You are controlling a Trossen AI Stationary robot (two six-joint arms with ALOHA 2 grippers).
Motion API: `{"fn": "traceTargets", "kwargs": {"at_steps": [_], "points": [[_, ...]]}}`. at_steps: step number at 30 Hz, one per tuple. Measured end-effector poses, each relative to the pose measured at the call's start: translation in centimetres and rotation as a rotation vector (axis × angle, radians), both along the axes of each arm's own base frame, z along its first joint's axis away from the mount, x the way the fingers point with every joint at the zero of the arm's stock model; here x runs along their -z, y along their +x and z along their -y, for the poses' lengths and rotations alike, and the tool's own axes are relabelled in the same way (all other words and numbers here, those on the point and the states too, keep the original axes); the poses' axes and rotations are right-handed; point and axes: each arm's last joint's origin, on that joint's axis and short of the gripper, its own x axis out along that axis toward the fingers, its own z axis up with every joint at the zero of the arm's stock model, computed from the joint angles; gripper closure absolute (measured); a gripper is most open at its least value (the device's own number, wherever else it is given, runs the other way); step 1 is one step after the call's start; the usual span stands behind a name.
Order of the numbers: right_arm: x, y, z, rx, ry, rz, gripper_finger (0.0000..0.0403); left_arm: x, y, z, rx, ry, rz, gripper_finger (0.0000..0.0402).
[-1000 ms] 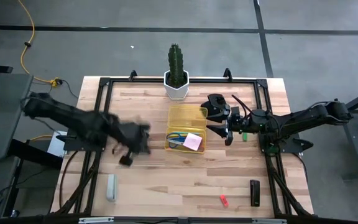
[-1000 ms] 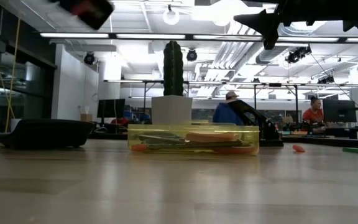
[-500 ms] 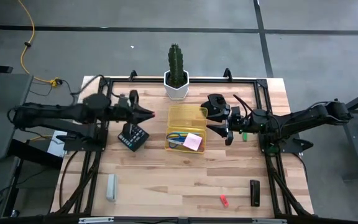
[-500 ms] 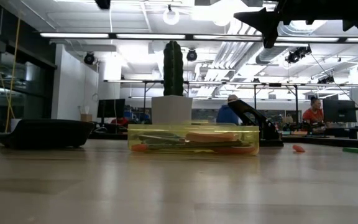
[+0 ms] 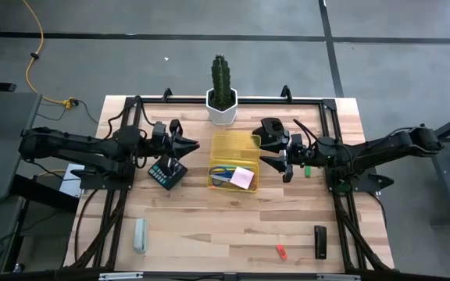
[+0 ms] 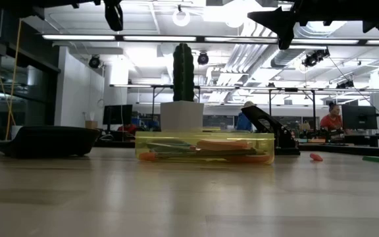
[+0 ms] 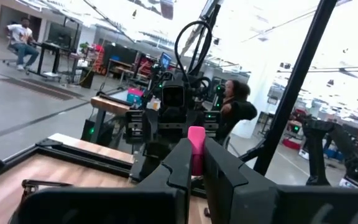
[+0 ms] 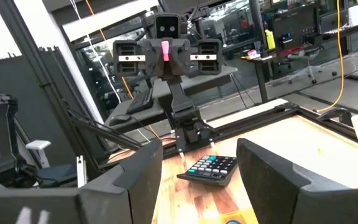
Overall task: Pack school essentials
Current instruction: Put the pink pencil top eraser into the supply box
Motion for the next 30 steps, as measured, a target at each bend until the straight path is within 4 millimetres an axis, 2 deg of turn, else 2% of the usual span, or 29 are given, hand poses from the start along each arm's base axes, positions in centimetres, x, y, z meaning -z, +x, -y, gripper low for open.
{"fn": "traceTargets", "kwargs": {"at_steps": [13, 16, 21, 25, 30], "points": [[0.0, 0.0, 0.0, 0.000, -0.005, 0.000, 0.0203, 0.6, 0.5, -0.2, -0.034, -0.011, -0.047, 0.0387], [0.0, 0.0, 0.0, 0.005, -0.004, 0.000, 0.0203, 1.5, 2.1, -0.5, -0.071, -0.032, -0.200, 0.0387], [0.0, 0.0, 0.1, 0.026, 0.006, 0.000, 0.0203, 3.0, 6.3, -1.1, -0.070, 0.007, -0.512, 0.0387], [0.0, 0.0, 0.1, 0.032, 0.005, 0.000, 0.0203, 5.6, 9.3, -1.5, -0.072, 0.012, -0.735, 0.0387], [0.0, 0.0, 0.1, 0.034, 0.005, 0.000, 0.0203, 9.5, 11.7, -1.9, -0.096, 0.004, -0.918, 0.0387]]}}
